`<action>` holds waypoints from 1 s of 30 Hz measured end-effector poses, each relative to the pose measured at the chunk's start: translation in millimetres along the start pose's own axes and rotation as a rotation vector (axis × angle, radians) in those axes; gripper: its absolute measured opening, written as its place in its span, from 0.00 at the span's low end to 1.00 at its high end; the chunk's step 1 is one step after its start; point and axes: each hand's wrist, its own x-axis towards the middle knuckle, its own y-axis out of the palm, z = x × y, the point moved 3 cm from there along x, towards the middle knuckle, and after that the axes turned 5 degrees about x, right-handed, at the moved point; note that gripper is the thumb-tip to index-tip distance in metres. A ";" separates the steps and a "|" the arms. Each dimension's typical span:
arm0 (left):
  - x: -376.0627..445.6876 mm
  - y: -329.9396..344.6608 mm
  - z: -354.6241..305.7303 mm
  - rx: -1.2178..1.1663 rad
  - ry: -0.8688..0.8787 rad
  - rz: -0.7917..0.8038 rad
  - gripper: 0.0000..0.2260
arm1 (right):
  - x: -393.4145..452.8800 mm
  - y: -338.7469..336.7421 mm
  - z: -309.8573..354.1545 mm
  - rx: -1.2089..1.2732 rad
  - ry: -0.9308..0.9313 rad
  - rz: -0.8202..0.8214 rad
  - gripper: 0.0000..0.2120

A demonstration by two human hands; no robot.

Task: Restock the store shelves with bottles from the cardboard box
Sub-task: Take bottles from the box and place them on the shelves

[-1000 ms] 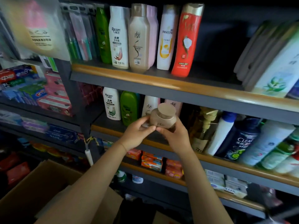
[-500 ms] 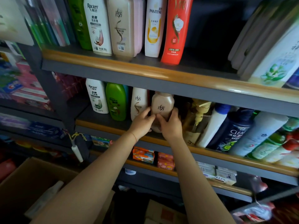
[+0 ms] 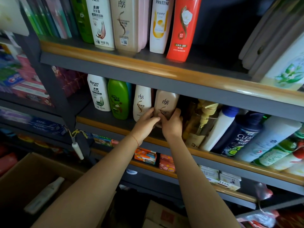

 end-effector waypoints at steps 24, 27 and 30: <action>-217.7 -286.4 243.3 0.049 -0.548 -0.996 0.07 | -188.1 309.5 -17.4 0.341 0.378 0.853 0.08; -263.2 -334.0 295.6 0.278 -0.722 -1.073 0.08 | -237.2 395.7 -47.9 0.301 0.697 0.966 0.09; -278.9 -369.6 330.7 0.499 -0.722 -1.059 0.11 | -271.5 458.6 -77.0 0.257 0.988 0.963 0.10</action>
